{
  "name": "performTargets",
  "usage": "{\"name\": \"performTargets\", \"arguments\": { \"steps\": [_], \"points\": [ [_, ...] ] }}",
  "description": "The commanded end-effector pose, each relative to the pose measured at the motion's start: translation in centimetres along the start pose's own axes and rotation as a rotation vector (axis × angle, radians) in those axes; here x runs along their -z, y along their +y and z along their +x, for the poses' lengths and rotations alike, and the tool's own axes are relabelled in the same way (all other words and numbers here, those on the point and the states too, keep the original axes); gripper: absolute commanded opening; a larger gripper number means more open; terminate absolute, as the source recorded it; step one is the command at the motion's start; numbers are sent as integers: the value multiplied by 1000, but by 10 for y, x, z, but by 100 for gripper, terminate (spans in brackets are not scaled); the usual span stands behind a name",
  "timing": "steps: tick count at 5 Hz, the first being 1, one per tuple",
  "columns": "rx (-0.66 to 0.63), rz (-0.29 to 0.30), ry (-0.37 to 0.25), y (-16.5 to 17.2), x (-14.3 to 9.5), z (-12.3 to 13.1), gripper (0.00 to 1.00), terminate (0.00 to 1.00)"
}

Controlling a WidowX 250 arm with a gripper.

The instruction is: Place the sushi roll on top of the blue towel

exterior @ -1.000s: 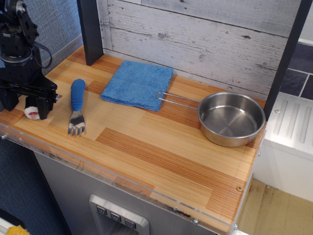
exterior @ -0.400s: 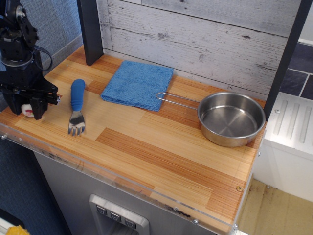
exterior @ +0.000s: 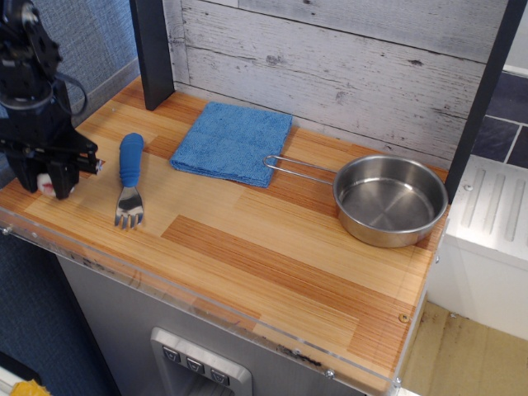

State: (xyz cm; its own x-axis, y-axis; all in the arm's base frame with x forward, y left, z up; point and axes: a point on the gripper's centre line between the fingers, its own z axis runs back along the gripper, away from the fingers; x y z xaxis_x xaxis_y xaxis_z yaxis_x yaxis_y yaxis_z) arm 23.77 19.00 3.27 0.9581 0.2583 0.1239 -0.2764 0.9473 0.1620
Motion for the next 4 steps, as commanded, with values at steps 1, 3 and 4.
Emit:
{"name": "performTargets", "arguments": {
  "steps": [1,3,4],
  "points": [
    [-59,-21,-173,4,-70,14,0,0],
    [-1,-79,-226,-45,-97,40,0,0],
    [27,-100,-234,-68,-99,52,0,0]
  ]
}}
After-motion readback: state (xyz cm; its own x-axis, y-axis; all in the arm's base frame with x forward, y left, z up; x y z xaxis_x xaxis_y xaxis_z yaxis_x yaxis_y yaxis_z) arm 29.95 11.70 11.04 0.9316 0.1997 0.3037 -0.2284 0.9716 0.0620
